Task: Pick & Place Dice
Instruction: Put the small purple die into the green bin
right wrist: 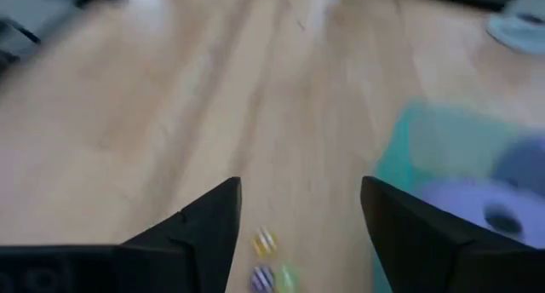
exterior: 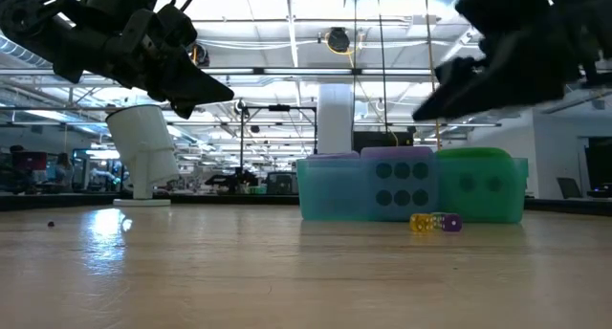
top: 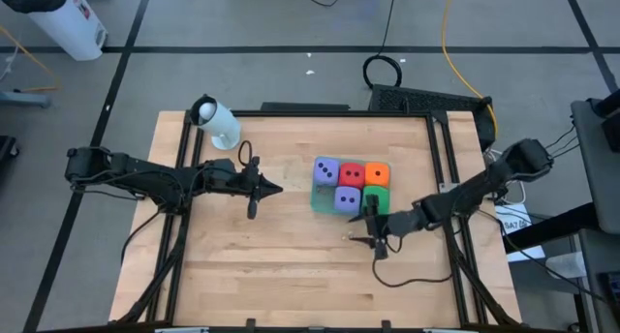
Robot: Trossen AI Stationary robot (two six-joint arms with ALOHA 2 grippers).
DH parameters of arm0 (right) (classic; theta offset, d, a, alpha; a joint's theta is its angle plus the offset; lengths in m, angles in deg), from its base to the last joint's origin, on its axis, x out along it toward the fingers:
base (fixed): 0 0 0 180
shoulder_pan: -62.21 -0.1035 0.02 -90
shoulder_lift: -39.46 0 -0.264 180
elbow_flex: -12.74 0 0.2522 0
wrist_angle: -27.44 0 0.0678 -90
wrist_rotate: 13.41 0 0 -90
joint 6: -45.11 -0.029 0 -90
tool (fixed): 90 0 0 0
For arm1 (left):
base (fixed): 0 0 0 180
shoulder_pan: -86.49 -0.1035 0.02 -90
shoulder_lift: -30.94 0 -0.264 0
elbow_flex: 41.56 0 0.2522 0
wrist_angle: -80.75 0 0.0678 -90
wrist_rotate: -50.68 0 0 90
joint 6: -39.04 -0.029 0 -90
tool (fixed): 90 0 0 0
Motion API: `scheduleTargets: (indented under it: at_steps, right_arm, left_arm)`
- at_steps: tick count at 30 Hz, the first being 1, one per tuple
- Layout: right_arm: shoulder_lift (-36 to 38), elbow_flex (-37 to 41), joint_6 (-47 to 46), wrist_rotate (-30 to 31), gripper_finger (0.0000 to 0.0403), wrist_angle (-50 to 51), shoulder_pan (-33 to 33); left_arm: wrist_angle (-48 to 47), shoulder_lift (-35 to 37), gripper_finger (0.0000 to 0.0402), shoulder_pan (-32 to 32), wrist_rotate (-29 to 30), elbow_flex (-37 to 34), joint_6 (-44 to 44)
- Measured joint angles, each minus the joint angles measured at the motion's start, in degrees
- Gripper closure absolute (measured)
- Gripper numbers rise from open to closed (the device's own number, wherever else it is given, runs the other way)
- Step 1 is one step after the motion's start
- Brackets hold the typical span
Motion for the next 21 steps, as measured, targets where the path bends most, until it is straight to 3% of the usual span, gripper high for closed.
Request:
scheduleTargets:
  at_steps: [3, 13, 21]
  right_arm:
    - [-2.6, 1.9, 0.1, 4.1, 0.0175, -3.8, -2.4]
    - [-12.4, 2.1, -1.9, 1.3, 0.0165, -8.2, -2.9]
    - [-14.0, 2.0, -2.5, 2.4, 0.0167, -8.7, -2.0]
  left_arm:
    - [0.0, 0.0, 0.0380, 0.0, 0.0, 0.0, 0.0]
    - [0.0, 0.0, 0.0380, 0.0, 0.0, 0.0, -0.5]
    - [0.0, 0.0, 0.0380, 0.0, 0.1, 0.0, -1.3]
